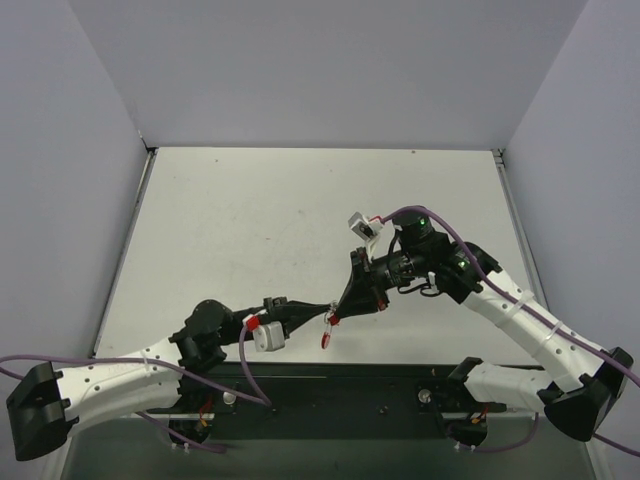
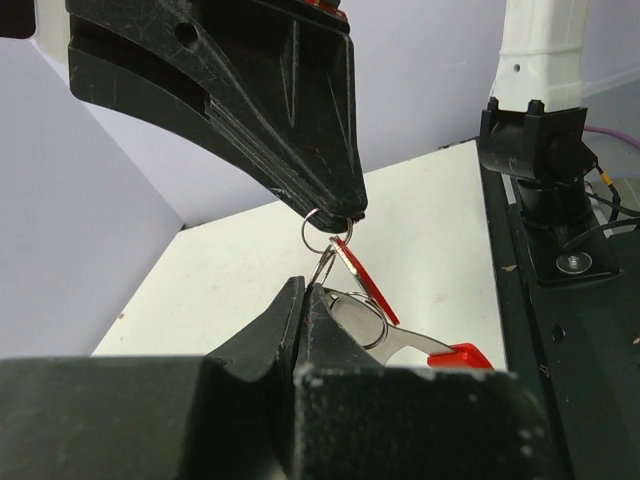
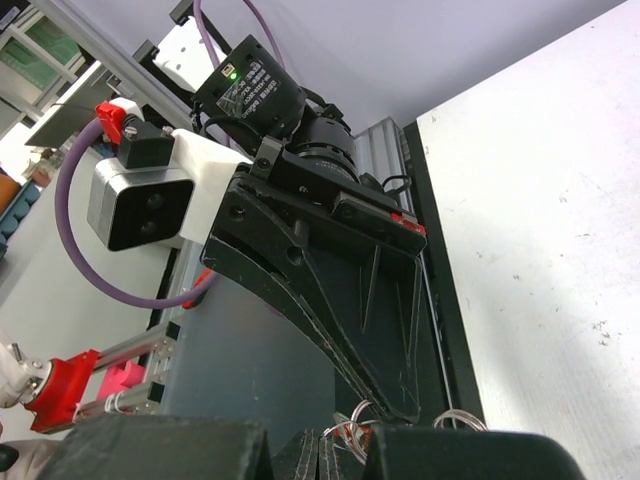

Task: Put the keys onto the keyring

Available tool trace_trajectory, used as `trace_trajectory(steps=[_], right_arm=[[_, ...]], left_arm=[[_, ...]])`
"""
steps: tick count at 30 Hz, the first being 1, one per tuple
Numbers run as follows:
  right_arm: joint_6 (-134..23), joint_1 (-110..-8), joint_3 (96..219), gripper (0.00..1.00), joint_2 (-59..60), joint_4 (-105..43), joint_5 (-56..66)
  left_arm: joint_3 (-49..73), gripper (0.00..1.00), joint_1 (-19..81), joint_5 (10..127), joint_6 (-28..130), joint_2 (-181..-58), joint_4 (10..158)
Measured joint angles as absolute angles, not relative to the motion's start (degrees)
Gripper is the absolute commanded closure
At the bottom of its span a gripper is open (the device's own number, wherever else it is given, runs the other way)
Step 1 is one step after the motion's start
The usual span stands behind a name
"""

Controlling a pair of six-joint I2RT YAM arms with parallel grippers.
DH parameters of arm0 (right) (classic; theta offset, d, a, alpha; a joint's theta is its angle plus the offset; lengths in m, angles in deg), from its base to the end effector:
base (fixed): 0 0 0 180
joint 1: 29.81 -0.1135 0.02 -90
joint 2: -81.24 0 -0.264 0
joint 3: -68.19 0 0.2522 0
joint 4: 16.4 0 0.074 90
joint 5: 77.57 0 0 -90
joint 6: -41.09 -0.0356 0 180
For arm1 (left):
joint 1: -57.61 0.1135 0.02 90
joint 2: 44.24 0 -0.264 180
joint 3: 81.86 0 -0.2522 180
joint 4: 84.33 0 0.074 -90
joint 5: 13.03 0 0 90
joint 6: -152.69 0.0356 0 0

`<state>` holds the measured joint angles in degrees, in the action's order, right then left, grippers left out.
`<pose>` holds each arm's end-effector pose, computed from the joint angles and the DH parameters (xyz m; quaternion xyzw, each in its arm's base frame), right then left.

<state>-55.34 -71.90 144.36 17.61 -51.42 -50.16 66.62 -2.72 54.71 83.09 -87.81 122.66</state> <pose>0.1513 0.1793 0.3702 -0.4923 0.5879 0.5888 0.2555 0.0767 -0.1619 0.2704 0.5038 0.3563 -0.3762 0.6912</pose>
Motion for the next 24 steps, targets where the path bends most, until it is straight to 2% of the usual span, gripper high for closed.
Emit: trace_trajectory(steps=[16,24], right_arm=[[-56.4,-71.9,145.7,1.00,15.3,-51.9,-48.6],[-55.9,-73.4,151.7,1.00,12.2,-52.8,-45.7]], left_arm=[[65.2,1.00,-2.7,55.6,83.9,-91.5,123.2],[65.2,1.00,-2.7,57.6,83.8,-97.9,132.9]])
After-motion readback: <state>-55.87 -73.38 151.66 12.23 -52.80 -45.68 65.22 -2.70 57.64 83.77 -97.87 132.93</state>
